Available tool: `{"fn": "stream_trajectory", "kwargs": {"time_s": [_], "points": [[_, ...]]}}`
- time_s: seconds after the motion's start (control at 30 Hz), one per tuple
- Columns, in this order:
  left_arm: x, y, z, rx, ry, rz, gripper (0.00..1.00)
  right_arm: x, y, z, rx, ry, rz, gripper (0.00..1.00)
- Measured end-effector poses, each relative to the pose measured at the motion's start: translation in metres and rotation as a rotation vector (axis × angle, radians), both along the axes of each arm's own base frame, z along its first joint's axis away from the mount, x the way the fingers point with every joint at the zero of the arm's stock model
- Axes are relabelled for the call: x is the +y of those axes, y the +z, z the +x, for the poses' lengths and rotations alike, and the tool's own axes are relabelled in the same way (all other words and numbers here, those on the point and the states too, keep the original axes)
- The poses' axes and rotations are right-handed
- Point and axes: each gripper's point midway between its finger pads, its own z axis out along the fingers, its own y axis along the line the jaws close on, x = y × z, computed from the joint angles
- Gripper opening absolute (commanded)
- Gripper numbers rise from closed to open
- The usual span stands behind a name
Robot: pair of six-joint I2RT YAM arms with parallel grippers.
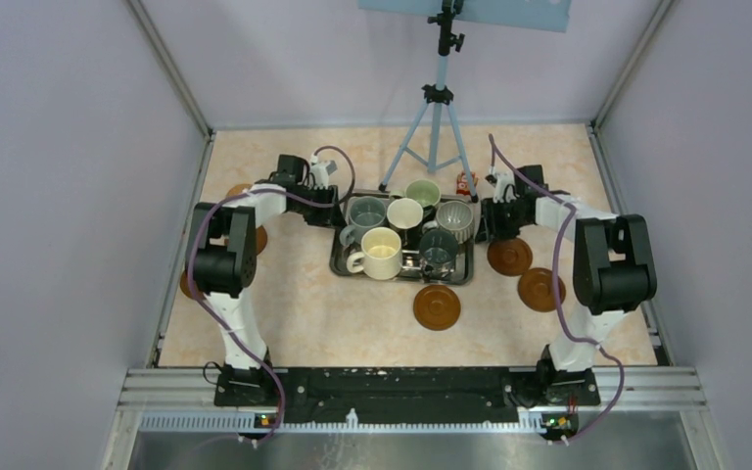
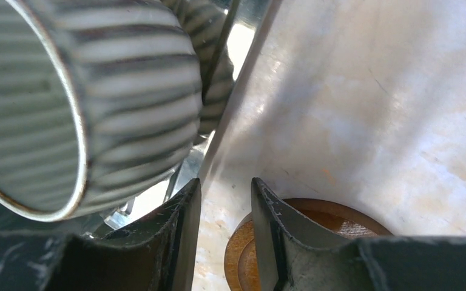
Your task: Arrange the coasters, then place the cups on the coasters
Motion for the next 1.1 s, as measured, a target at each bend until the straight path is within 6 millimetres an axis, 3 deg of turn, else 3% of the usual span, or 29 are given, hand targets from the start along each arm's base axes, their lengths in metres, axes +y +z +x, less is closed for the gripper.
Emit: {"fn": "stream_trajectory", "kwargs": {"time_s": [0.2, 0.3, 0.4, 0.5, 0.53, 0.6, 0.7, 0.83, 0.9, 0.97, 1.03, 1.1], "points": [[-0.005, -0.005, 0.001, -0.004, 0.022, -0.009, 0.26, -0.032, 0.002, -0.001, 0.025, -0.028, -0.028, 0.38], [-0.010, -0.006, -0.001, 0.003, 0.032, -0.023, 0.25, -0.051, 0.006, 0.000, 0.019, -0.029, -0.053, 0.40], [-0.016, -0.006, -0.003, 0.016, 0.038, -0.038, 0.37, -0.063, 0.011, -0.001, -0.003, 0.004, -0.085, 0.42], [-0.019, -0.003, -0.004, 0.022, 0.038, -0.050, 0.68, -0.065, 0.021, -0.008, -0.034, 0.066, -0.106, 0.46], [-0.020, 0.000, -0.006, 0.026, 0.036, -0.067, 0.72, -0.064, 0.027, -0.009, -0.054, 0.085, -0.110, 0.48], [-0.015, 0.010, -0.006, 0.012, 0.041, -0.069, 0.76, -0.064, 0.042, -0.012, -0.095, 0.118, -0.116, 0.50], [0.008, 0.023, -0.004, -0.028, 0.049, -0.030, 0.79, -0.064, 0.059, -0.016, -0.144, 0.145, -0.132, 0.52], [0.030, 0.066, -0.007, -0.200, -0.062, 0.045, 0.81, -0.069, 0.062, -0.027, -0.125, 0.167, -0.160, 0.52], [0.021, 0.101, -0.021, -0.328, -0.192, 0.061, 0.80, -0.074, 0.059, -0.036, -0.087, 0.168, -0.169, 0.53], [0.000, 0.133, -0.041, -0.455, -0.334, 0.058, 0.78, -0.081, 0.059, -0.043, -0.055, 0.158, -0.173, 0.53], [-0.028, 0.152, -0.068, -0.571, -0.486, 0.059, 0.76, -0.092, 0.061, -0.045, -0.031, 0.127, -0.176, 0.53], [-0.066, 0.158, -0.106, -0.651, -0.666, 0.043, 0.73, -0.104, 0.064, -0.043, -0.025, 0.091, -0.183, 0.53]]}}
